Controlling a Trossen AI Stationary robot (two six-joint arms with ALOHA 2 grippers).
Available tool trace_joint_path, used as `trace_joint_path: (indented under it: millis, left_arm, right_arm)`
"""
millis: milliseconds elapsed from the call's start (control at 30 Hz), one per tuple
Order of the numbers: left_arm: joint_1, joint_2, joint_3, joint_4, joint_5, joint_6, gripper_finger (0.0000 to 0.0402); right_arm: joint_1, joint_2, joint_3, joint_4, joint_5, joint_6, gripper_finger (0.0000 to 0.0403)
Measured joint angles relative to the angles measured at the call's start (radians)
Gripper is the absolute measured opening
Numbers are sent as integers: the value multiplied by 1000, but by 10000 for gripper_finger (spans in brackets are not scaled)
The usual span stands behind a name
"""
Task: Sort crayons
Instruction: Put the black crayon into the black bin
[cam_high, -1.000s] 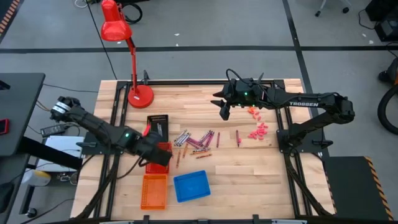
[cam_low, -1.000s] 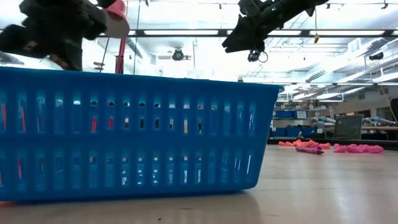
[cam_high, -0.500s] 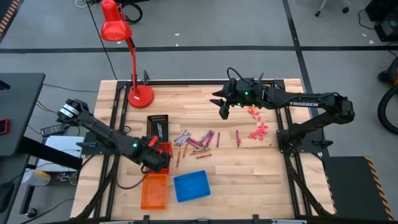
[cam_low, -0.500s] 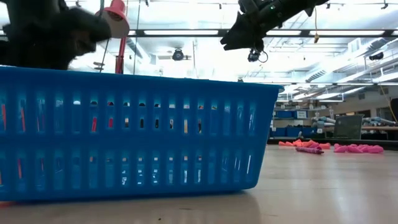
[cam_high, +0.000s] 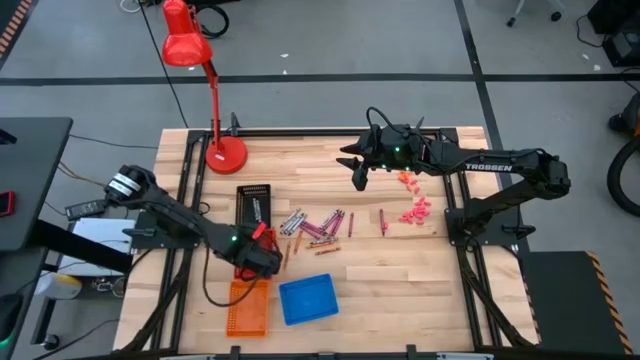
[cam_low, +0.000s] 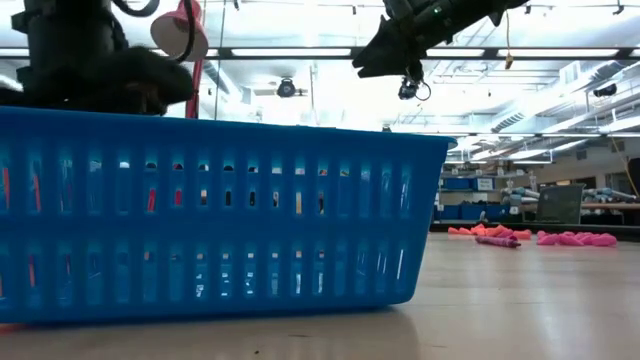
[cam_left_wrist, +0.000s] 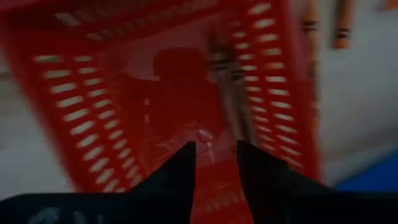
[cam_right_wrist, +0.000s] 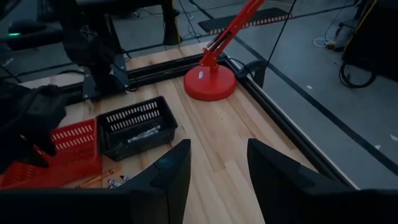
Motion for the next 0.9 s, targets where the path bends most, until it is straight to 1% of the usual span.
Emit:
trace_joint_path:
  millis: [167,300,400,500,567,667,900]
  left_arm:
    - [2,-24,16,36,-1,59,136]
    - [5,-38,43,38,-13,61,131]
    - [10,-40,82,48,-76,112,128]
    - [28,-40,113,65,-157,211,128]
    - [53,-40,114,84,-188,260,128]
    - [105,-39,113,91,-189,341,127]
    - [268,-5,113,121,-185,598,127]
  right_arm:
    - [1,0,0,-2,-30,-1,162]
    - [1,0,0,-2,-50,1,162]
    - [2,0,0,-2,-60,1,162]
    - [2,0,0,-2,-76,1,162]
    - [3,0,0,-2,-88,2,162]
    - [12,0,0,-3,-107,2,162]
    - [30,0,0,-3,-112,8,162]
